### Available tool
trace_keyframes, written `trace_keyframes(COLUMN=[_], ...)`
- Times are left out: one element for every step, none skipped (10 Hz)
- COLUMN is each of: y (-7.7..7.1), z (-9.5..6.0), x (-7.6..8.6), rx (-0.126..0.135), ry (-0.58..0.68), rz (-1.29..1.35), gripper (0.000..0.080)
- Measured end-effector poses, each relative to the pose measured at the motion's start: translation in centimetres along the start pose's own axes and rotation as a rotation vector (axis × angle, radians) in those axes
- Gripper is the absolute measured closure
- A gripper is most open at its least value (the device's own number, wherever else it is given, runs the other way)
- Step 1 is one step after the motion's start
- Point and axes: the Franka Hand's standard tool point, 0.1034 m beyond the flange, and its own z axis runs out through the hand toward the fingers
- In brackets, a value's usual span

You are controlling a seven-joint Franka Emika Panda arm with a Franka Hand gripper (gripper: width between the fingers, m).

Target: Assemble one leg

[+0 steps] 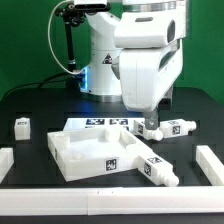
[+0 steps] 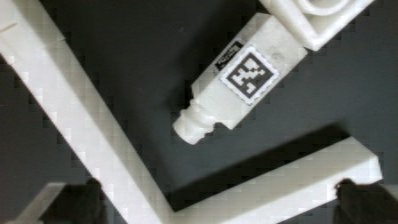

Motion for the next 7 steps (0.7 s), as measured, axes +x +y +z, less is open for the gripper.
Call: trace_keyframes(y=[0.00, 0.00, 0.01, 0.01, 0.01, 0.01, 0.01], z=[0.00, 0.00, 0.00, 0.01, 0.02, 0.03, 0.20], x=[0.00, 0.00, -0.01, -0.03, -0.04, -0.05, -0.40], rx=[0.000, 0.000, -0.001, 0.000, 0.000, 0.000, 0.003], ry=[0.000, 0.000, -0.001, -0.001, -0.001, -0.001, 0.001], rz=[0.000, 0.000, 0.000, 0.000, 0.000, 0.000, 0.042], gripper=[0.0150, 0.0150, 0.0150, 0.0150, 0.0150, 0.0150, 0.0150])
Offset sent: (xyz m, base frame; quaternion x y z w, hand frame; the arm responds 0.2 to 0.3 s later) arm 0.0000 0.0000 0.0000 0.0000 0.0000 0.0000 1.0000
